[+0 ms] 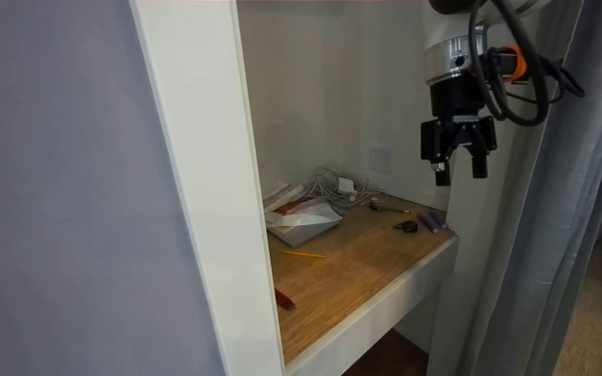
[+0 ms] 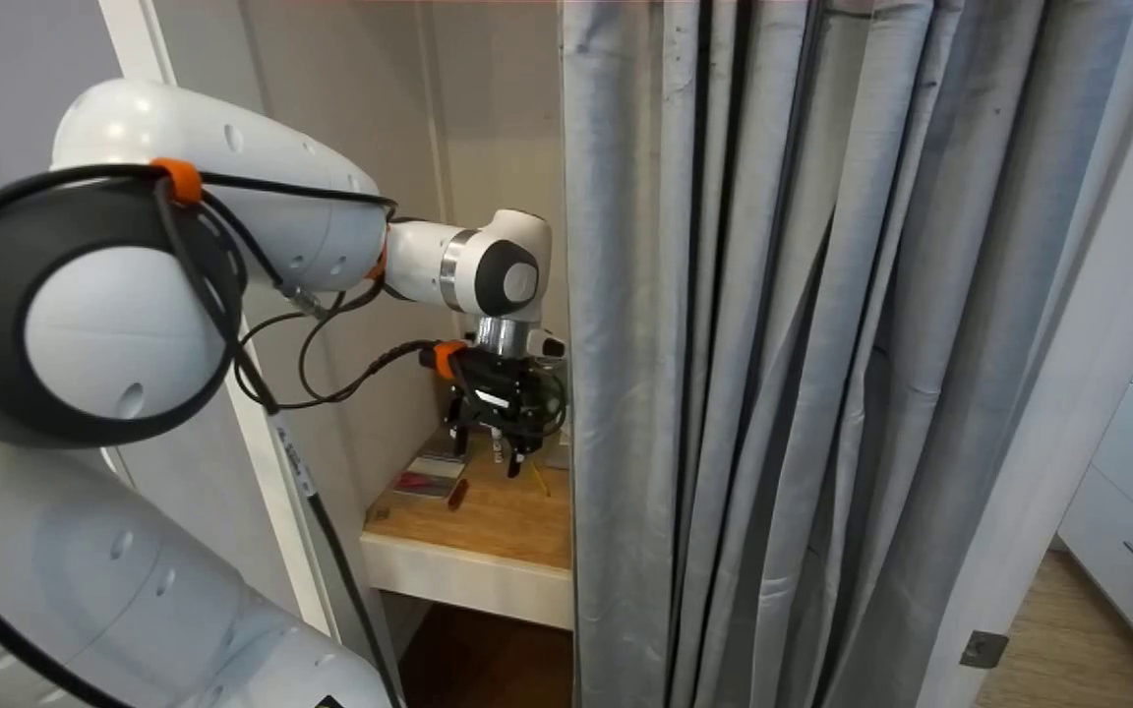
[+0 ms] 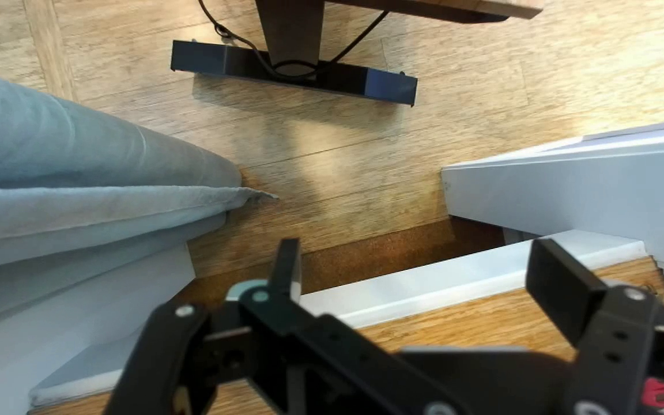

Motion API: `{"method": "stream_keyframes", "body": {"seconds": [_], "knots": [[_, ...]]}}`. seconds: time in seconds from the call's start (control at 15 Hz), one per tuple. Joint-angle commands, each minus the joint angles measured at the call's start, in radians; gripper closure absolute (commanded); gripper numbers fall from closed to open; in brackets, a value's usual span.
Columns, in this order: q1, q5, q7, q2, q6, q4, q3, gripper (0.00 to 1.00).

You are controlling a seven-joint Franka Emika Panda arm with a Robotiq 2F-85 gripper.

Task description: Pick up the purple marker and move it to the middle of the surface, pick up the blue marker and move it to the middle of the surface

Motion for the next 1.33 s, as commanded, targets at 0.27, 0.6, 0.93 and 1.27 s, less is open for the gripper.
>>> {"method": "stream_keyframes", "body": {"seconds": [0.27, 0.6, 0.93, 1.27], "knots": [[-0.004, 0.001, -0.001, 0.0, -0.001, 0.001, 0.004, 0.0], [-0.015, -0.028, 0.017, 0.024, 0.037, 0.027, 0.007, 0.0], [-0.054, -0.051, 0.133, 0.06, 0.128, 0.047, 0.004, 0.0], [-0.082, -0.028, 0.407, 0.155, 0.245, 0.079, 0.025, 0.0]]}}
